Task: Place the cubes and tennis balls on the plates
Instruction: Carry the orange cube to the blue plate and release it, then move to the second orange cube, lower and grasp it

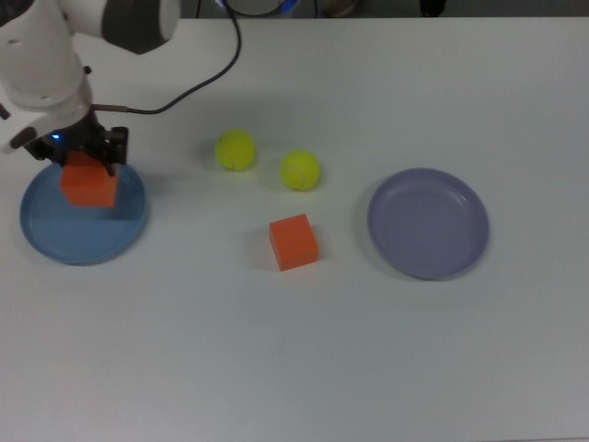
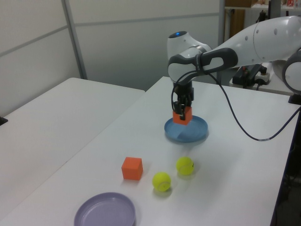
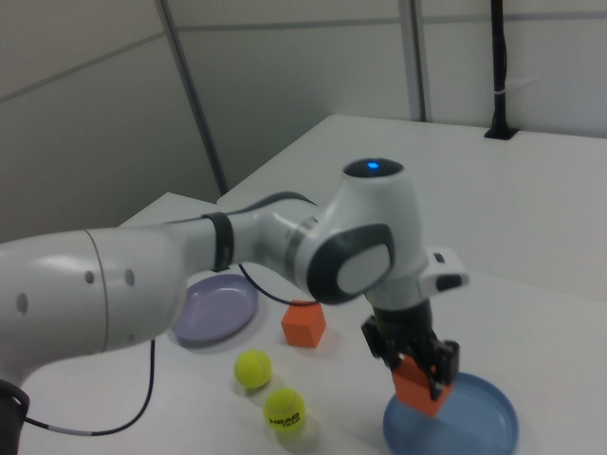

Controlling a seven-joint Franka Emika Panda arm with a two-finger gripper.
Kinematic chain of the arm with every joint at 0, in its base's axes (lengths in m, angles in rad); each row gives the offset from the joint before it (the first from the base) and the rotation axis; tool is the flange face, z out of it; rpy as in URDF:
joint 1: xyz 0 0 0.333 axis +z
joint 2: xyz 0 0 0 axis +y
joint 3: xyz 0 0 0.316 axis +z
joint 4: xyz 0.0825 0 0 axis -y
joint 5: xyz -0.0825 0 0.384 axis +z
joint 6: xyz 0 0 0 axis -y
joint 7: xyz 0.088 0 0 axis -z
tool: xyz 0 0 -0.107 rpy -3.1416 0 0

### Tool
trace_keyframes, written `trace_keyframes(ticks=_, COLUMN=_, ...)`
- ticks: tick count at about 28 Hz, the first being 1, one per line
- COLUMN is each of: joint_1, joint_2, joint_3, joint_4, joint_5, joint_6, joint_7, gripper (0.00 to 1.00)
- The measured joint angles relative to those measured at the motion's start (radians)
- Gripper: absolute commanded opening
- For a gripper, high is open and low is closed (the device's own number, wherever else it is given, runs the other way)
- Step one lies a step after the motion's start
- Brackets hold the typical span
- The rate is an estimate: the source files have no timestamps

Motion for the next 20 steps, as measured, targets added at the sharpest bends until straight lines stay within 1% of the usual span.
trace_keyframes(ticks=1, joint_1=-0.009, joint_2=0.006, joint_3=0.000, joint_4=-0.001, joint_5=-0.001, joint_6=0.000, joint_7=-0.004, gripper=0.29)
trace_keyframes(ticks=2, joint_1=-0.016, joint_2=0.014, joint_3=0.000, joint_4=-0.002, joint_5=-0.001, joint_6=0.000, joint_7=-0.005, gripper=0.40)
trace_keyframes(ticks=5, joint_1=-0.038, joint_2=0.038, joint_3=0.000, joint_4=-0.002, joint_5=-0.001, joint_6=0.005, joint_7=-0.005, gripper=0.59)
trace_keyframes(ticks=6, joint_1=-0.043, joint_2=0.043, joint_3=0.000, joint_4=-0.002, joint_5=-0.001, joint_6=0.006, joint_7=-0.005, gripper=0.69)
trace_keyframes(ticks=7, joint_1=-0.047, joint_2=0.046, joint_3=0.000, joint_4=-0.002, joint_5=-0.001, joint_6=0.007, joint_7=-0.005, gripper=1.00)
trace_keyframes(ticks=15, joint_1=-0.052, joint_2=0.049, joint_3=0.001, joint_4=0.006, joint_5=0.002, joint_6=0.007, joint_7=-0.005, gripper=1.00)
trace_keyframes(ticks=16, joint_1=-0.052, joint_2=0.046, joint_3=0.001, joint_4=0.011, joint_5=0.006, joint_6=0.008, joint_7=-0.005, gripper=1.00)
trace_keyframes(ticks=20, joint_1=-0.052, joint_2=0.015, joint_3=0.005, joint_4=0.034, joint_5=0.047, joint_6=0.007, joint_7=-0.005, gripper=1.00)
